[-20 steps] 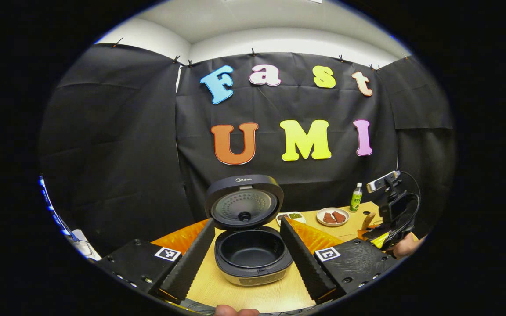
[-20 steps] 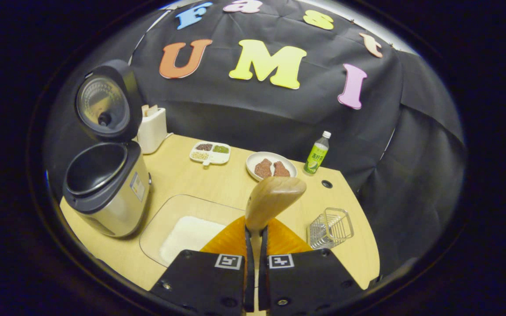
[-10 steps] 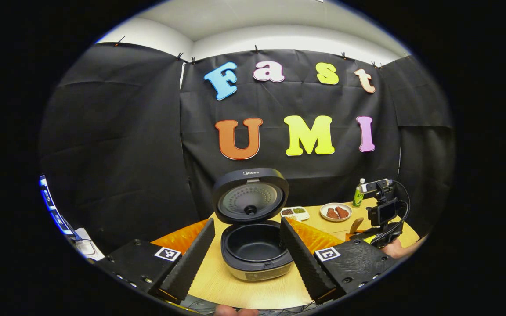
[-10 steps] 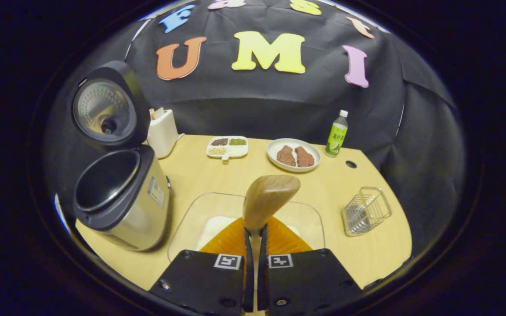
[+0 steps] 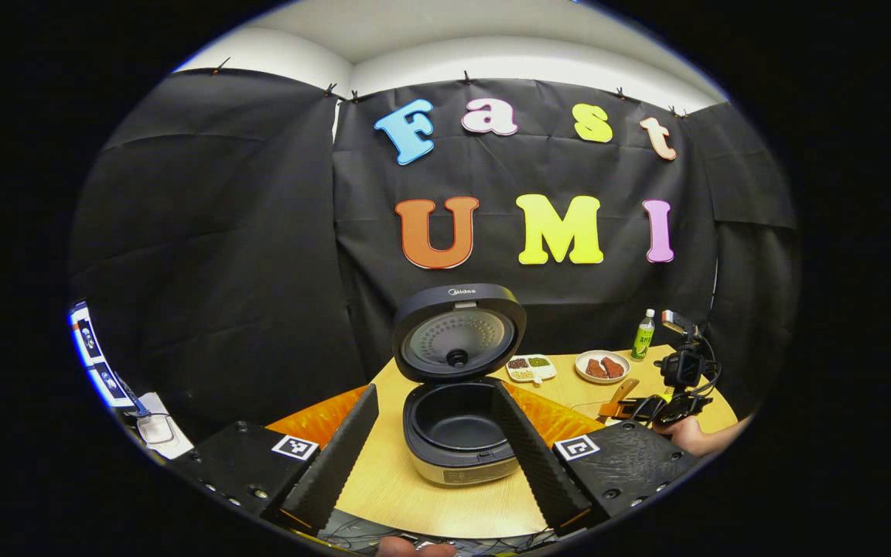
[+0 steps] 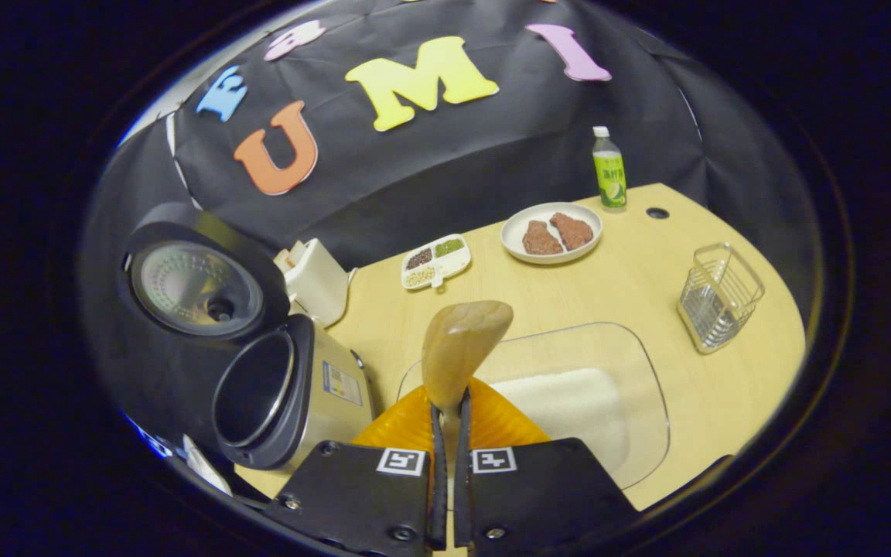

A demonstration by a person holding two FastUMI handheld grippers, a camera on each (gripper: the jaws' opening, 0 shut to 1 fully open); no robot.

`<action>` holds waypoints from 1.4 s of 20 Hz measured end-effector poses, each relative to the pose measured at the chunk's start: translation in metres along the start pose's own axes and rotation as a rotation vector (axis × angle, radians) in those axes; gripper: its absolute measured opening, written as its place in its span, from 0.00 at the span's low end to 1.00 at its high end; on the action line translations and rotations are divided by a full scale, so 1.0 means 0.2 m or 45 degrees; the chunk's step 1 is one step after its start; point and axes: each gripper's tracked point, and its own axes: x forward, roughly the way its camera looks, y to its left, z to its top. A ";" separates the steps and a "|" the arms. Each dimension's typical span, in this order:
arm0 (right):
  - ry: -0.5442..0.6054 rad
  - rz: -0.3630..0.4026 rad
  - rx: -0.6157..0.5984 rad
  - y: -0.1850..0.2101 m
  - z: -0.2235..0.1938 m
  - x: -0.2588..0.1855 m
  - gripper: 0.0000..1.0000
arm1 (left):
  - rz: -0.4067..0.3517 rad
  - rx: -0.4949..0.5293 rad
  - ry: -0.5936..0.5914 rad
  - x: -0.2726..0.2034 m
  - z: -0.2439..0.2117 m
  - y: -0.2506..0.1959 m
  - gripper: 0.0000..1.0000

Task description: Close the left gripper, press the button to open the rice cooker; take a wooden spoon from the chopstick holder with the right hand, scoop a spoonful of rice and pour it into the rice cooker, then put the wooden spoon back into the chopstick holder.

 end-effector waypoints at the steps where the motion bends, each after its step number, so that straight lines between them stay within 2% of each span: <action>1: 0.002 0.019 0.083 -0.03 0.01 0.00 0.09 | 0.001 0.003 0.002 0.00 0.00 -0.01 0.96; 7: 0.009 0.123 0.442 -0.17 0.02 -0.01 0.08 | 0.019 -0.013 0.030 0.00 0.03 -0.05 0.96; 14: -0.017 0.218 0.711 -0.35 0.09 -0.07 0.09 | 0.050 -0.026 0.055 0.00 0.06 -0.10 0.95; 15: -0.025 0.238 0.747 -0.37 0.11 -0.09 0.09 | 0.057 -0.033 0.045 0.00 0.07 -0.11 1.00; 16: -0.027 0.257 0.779 -0.39 0.13 -0.12 0.09 | 0.064 -0.039 0.039 0.00 0.08 -0.12 0.95; 17: -0.032 0.273 0.806 -0.39 0.16 -0.15 0.09 | 0.071 -0.041 0.033 0.01 0.08 -0.12 0.95; 23: -0.073 0.343 0.800 -0.35 0.34 -0.31 0.09 | 0.110 -0.015 0.007 0.00 0.08 -0.10 0.95; 28: -0.077 0.431 0.774 -0.10 0.49 -0.41 0.08 | 0.157 -0.007 -0.017 -0.03 0.07 -0.02 0.96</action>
